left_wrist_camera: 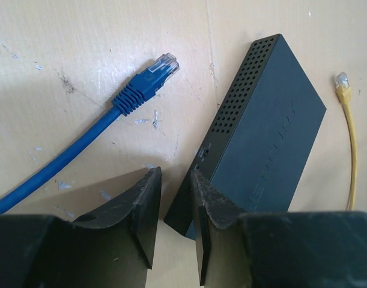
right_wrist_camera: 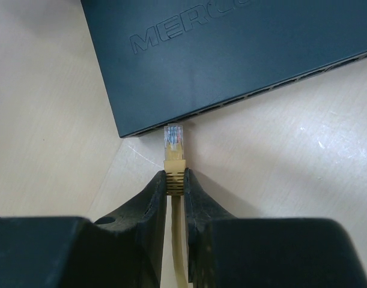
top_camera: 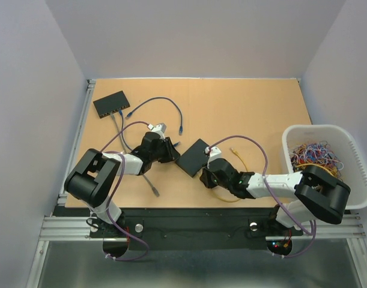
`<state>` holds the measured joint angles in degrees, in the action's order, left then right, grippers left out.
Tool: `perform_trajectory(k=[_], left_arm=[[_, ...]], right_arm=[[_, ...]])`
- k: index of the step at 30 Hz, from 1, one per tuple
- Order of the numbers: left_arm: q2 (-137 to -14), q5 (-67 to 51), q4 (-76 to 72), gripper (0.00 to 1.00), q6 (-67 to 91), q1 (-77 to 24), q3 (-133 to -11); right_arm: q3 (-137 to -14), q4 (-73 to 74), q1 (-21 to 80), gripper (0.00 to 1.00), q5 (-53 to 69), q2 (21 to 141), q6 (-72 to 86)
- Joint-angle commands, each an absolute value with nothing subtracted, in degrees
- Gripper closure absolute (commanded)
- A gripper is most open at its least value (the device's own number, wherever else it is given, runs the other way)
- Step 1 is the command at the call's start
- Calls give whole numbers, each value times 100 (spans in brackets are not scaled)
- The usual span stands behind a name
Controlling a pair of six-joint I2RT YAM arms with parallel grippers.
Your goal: Insert the plug into the switch port
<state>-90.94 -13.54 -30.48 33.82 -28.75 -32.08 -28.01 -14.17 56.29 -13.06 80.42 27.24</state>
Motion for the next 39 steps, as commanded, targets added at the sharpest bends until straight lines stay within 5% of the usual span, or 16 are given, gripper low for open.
perform_trajectory(k=[1, 39], left_arm=[[-9193, -1617, -3524, 62, 3375, -2892, -3340], [-9281, -1731, -3665, 62, 3208, -2918, -3243]], right_arm=[[-2970, -1784, 5713, 100, -1380, 8147, 2716], [-3762, -1354, 5871, 100, -1933, 8533, 2365]])
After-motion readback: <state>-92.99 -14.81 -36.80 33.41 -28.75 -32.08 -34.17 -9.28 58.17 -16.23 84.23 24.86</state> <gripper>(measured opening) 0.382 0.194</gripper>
